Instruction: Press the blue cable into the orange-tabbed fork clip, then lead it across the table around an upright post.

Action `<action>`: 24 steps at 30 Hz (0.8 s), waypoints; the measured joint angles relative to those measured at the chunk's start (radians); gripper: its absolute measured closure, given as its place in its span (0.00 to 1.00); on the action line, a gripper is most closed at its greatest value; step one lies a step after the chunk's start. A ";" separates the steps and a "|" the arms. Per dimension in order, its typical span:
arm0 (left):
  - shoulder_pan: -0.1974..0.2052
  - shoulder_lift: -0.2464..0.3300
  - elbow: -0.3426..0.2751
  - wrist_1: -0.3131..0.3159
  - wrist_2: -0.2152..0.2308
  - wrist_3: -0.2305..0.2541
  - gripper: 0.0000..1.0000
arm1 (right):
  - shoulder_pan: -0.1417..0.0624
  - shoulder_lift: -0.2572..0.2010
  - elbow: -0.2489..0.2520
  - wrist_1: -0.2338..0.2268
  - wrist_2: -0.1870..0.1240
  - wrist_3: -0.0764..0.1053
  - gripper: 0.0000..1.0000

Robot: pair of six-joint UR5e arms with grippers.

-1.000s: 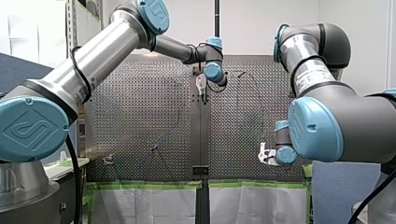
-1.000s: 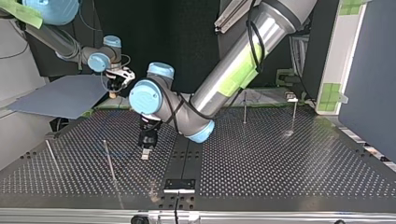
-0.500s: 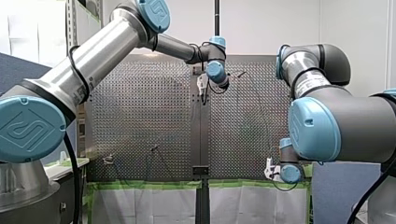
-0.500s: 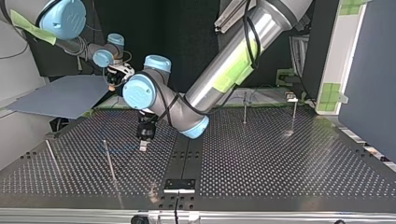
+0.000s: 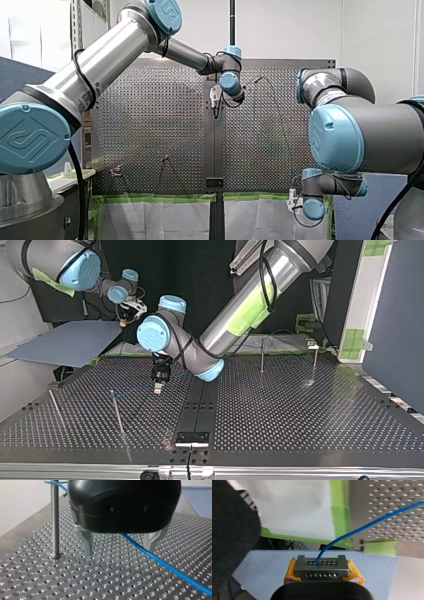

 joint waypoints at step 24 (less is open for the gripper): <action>-0.072 0.031 -0.013 -0.012 -0.060 0.042 0.00 | 0.005 0.127 -0.029 0.019 -0.005 -0.018 1.00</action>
